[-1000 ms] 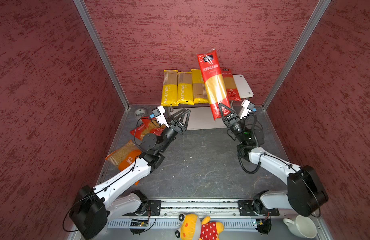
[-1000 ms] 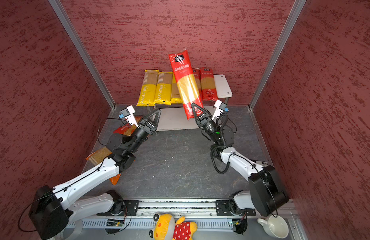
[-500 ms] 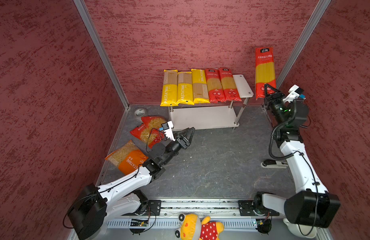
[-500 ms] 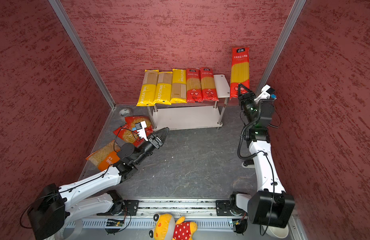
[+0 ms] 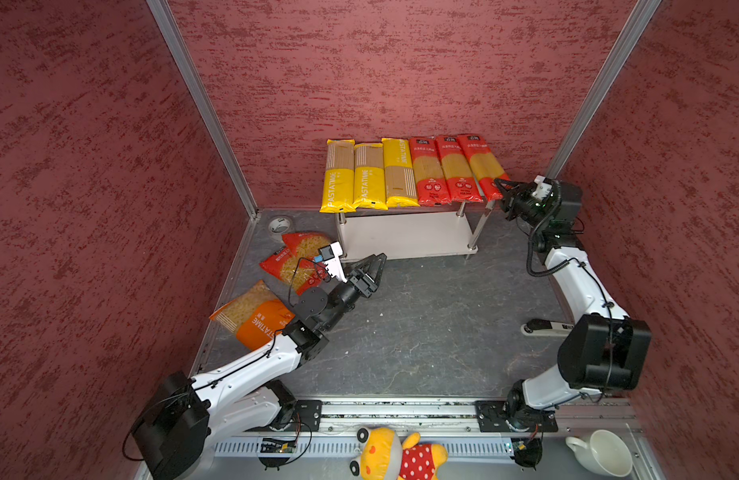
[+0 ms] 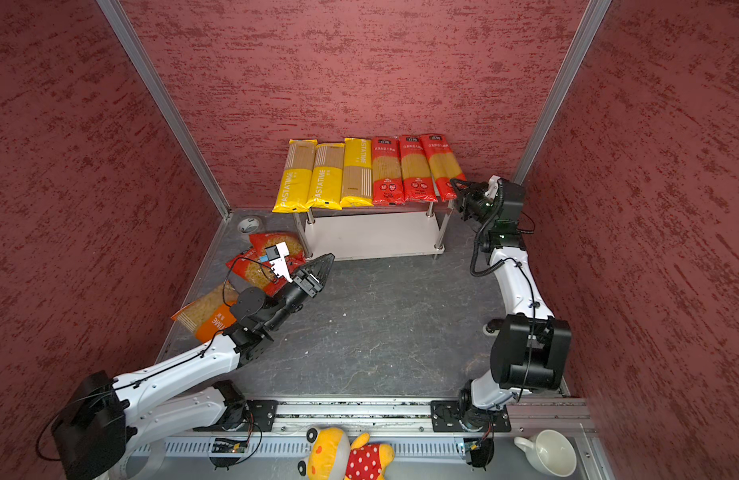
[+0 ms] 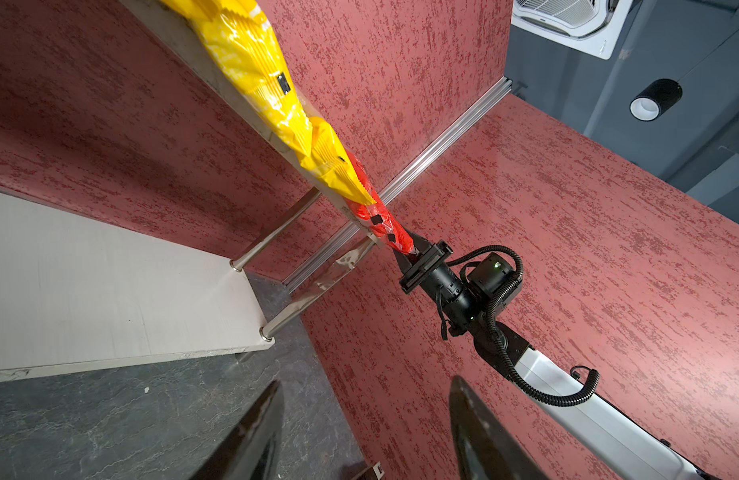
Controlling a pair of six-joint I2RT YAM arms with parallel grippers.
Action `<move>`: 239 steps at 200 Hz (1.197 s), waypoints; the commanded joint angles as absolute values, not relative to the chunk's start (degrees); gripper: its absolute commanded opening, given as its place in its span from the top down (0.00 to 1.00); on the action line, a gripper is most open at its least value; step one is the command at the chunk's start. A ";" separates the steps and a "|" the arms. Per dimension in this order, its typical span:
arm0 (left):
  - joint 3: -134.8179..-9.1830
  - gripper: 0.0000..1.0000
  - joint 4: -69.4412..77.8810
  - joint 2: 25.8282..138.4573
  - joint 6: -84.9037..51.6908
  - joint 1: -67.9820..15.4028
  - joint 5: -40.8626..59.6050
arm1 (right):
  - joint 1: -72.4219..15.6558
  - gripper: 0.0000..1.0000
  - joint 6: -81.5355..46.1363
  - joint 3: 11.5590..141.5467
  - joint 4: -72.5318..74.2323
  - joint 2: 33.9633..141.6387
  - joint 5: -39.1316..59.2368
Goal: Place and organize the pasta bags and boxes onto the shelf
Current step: 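Set the pack beside the red packs and open the right gripper, then draw the right gripper back from the shelf and lower it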
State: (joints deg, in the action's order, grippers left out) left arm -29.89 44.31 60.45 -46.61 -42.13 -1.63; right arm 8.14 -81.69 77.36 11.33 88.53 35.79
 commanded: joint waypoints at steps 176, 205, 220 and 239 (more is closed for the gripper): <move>-28.91 0.37 47.73 63.55 -45.70 -41.86 -1.76 | 4.24 0.49 -80.95 69.61 15.75 79.46 35.60; -28.49 0.37 47.56 63.21 -45.78 -41.79 -1.23 | 4.25 0.46 -80.57 65.21 16.03 76.76 35.80; -28.14 0.37 47.12 62.63 -45.78 -41.74 -1.30 | 4.30 0.46 -80.95 63.12 16.69 75.48 35.86; -27.53 0.37 46.73 62.14 -45.92 -41.71 -1.40 | 4.25 0.47 -80.95 62.14 16.53 74.41 35.68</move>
